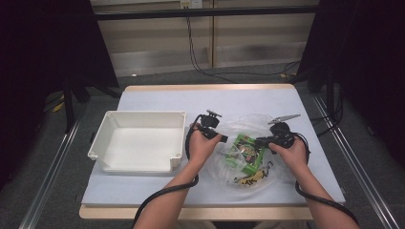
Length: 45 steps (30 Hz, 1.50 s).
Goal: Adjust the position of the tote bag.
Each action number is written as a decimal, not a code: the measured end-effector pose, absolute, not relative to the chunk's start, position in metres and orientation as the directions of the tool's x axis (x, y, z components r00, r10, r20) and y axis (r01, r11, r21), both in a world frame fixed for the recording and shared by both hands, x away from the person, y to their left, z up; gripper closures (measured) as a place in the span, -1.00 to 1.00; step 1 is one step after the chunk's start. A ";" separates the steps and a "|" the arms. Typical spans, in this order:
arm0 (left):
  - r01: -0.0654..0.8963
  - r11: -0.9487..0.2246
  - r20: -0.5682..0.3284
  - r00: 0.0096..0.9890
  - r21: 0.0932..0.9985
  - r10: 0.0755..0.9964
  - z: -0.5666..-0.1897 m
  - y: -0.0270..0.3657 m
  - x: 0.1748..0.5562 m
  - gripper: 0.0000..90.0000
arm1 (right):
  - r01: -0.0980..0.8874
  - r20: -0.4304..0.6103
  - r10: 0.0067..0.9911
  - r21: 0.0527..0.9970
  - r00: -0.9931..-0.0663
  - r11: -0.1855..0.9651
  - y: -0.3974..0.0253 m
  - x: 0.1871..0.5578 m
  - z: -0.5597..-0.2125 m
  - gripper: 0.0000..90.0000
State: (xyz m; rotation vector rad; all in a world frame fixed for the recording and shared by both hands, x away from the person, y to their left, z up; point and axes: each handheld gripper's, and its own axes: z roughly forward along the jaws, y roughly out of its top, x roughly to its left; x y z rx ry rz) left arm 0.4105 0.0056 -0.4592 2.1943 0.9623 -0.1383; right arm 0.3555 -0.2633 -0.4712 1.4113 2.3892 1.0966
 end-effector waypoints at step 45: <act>0.688 -0.386 -0.363 0.681 0.615 0.636 -0.434 0.027 0.419 1.00 | 0.559 0.124 0.723 0.726 -0.680 0.401 -0.253 0.322 -0.427 1.00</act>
